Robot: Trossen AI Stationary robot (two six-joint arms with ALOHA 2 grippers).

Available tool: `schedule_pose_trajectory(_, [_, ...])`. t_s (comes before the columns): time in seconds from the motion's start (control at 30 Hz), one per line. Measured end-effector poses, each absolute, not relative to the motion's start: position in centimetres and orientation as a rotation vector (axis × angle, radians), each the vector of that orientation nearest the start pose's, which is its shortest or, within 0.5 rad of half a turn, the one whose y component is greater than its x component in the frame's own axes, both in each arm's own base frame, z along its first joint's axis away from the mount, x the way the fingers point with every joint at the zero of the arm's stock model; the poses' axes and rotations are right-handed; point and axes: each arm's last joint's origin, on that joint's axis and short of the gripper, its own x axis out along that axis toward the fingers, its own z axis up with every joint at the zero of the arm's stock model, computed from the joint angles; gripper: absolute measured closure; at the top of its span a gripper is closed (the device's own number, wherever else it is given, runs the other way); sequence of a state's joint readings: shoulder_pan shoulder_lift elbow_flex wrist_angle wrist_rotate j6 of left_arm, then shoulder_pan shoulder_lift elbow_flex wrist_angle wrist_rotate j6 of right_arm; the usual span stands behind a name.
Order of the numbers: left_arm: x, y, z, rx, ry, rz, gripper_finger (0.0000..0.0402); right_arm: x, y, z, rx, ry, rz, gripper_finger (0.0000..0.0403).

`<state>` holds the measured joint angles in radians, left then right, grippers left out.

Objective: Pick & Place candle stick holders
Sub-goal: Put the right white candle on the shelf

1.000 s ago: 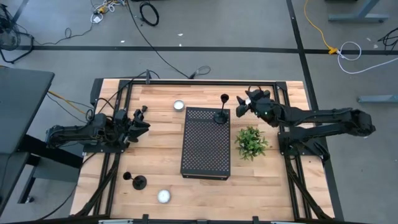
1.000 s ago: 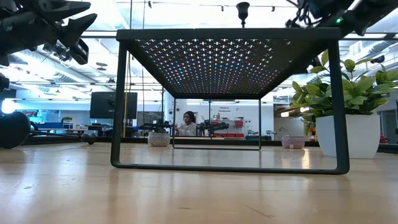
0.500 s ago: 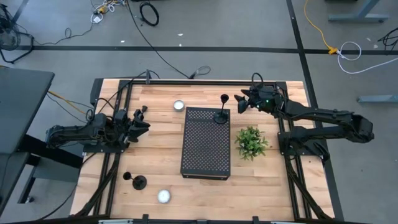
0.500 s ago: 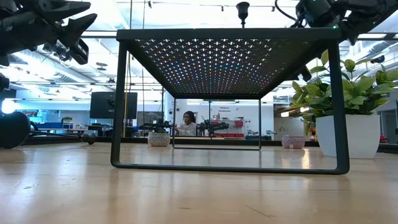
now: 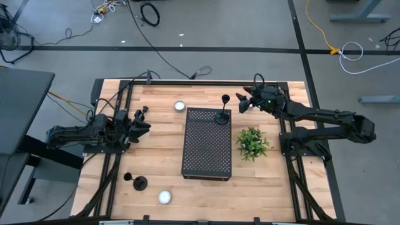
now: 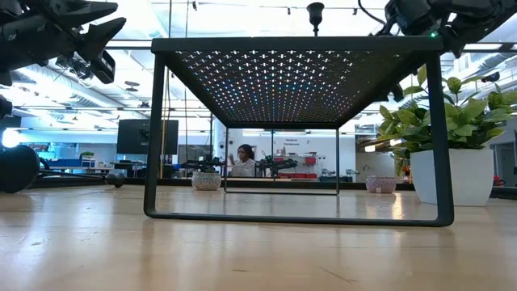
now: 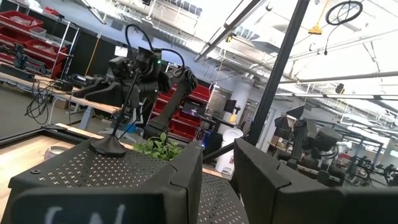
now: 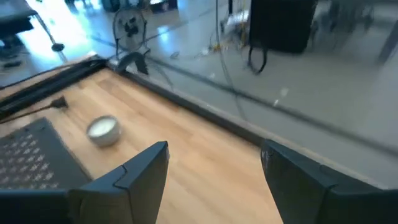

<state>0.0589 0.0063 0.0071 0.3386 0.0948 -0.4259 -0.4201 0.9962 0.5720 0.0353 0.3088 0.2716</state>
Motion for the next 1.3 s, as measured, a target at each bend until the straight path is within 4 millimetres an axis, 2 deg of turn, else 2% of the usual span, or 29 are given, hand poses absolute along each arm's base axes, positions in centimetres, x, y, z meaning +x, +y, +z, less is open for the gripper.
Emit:
schedule_pose_trajectory(0.07, [9.2, 0.3, 19.8, -0.395, -0.326, -0.107, 0.0307, 18.9, -9.6, 23.9, 0.301, 0.331, -0.771, 0.0146])
schedule_pose_trajectory(0.17, [9.2, 0.3, 19.8, -0.396, -0.326, -0.106, 0.0307, 18.8, -9.5, 23.8, 0.229, 0.373, -0.750, 0.0146])
schedule_pose_trajectory(0.3, [9.2, 0.3, 19.8, -0.397, -0.326, -0.105, 0.0307, 19.1, -9.4, 24.2, 0.185, 0.350, -0.723, 0.0146])
schedule_pose_trajectory(0.53, [9.2, 0.3, 19.8, -0.397, -0.326, -0.104, 0.0307, 18.3, -10.1, 23.5, 0.299, 0.380, -0.808, 0.0141])
schedule_pose_trajectory(0.7, [9.2, 0.3, 19.8, -0.403, -0.326, -0.105, 0.0307, 17.9, -10.3, 22.9, 0.371, 0.432, -0.805, 0.0116])
schedule_pose_trajectory(0.93, [9.2, 0.3, 19.8, -0.404, -0.326, -0.105, 0.0307, 18.2, -10.4, 23.4, 0.287, 0.416, -0.748, 0.0087])
schedule_pose_trajectory(1.3, [9.2, 0.3, 19.8, -0.404, -0.326, -0.105, 0.0307, 17.3, -10.9, 22.6, 0.393, 0.471, -0.800, 0.0030])
